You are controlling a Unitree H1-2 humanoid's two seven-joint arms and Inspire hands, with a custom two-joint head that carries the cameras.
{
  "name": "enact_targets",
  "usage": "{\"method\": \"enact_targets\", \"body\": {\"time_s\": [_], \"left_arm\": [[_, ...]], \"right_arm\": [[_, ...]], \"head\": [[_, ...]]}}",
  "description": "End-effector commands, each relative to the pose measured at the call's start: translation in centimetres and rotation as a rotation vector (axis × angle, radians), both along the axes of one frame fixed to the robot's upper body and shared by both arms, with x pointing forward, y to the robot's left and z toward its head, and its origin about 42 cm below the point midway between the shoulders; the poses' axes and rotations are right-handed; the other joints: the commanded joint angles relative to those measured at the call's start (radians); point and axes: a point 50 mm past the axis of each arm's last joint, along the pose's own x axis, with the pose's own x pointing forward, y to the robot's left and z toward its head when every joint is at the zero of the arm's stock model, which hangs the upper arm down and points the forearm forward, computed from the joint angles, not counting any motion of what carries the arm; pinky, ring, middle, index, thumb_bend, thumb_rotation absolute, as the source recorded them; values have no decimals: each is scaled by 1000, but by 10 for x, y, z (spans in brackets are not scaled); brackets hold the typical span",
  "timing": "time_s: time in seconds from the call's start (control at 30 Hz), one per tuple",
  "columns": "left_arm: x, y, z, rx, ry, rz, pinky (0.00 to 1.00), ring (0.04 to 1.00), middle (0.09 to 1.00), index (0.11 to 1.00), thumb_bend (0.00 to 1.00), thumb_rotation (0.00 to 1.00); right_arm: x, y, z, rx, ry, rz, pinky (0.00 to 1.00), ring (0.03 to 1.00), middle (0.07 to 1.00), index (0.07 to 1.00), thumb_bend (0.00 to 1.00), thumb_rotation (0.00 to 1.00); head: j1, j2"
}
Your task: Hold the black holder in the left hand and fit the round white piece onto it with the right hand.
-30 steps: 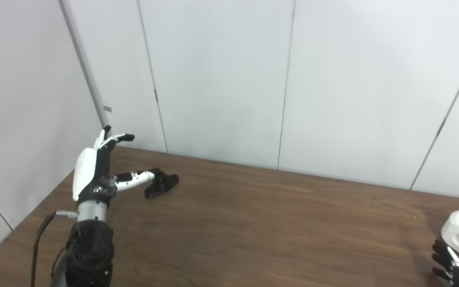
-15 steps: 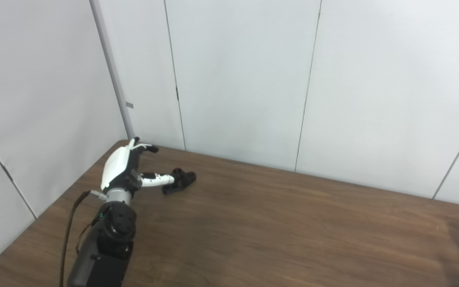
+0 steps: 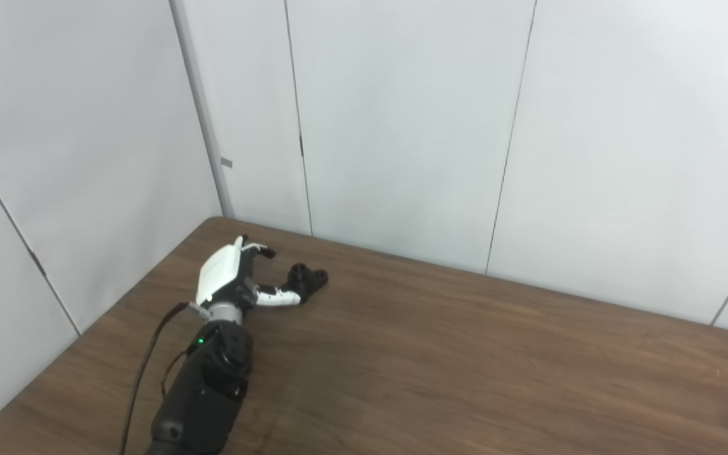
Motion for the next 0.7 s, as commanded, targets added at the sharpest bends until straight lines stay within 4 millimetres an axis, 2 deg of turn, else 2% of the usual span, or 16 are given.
{"method": "enact_targets", "body": {"time_s": [0.0,0.13,0.37,0.53,0.67], "left_arm": [[12,2,22,36,-86,-6,992,1000,1000,772,1000,253],[14,3,12,30,-56,11,994,1000,1000,766,1000,240],[15,3,0,22,-29,29,1000,1000,1000,768,995,200],[16,0,-5,33,15,49,1000,1000,1000,801,975,215],[19,-2,-12,37,25,67,1000,1000,1000,783,984,216]], "right_arm": [[-20,-4,-27,22,70,-25,941,976,994,994,976,700],[-21,-6,-26,41,80,-24,959,983,999,1000,967,681],[-21,-11,-27,30,81,-32,972,989,998,996,999,703],[-21,-14,-27,24,71,-21,966,989,1000,1000,977,705],[-22,-16,-28,33,72,-22,969,994,1000,1000,982,701]], "head": [[2,2],[11,4],[24,4],[35,2],[37,1]]}}
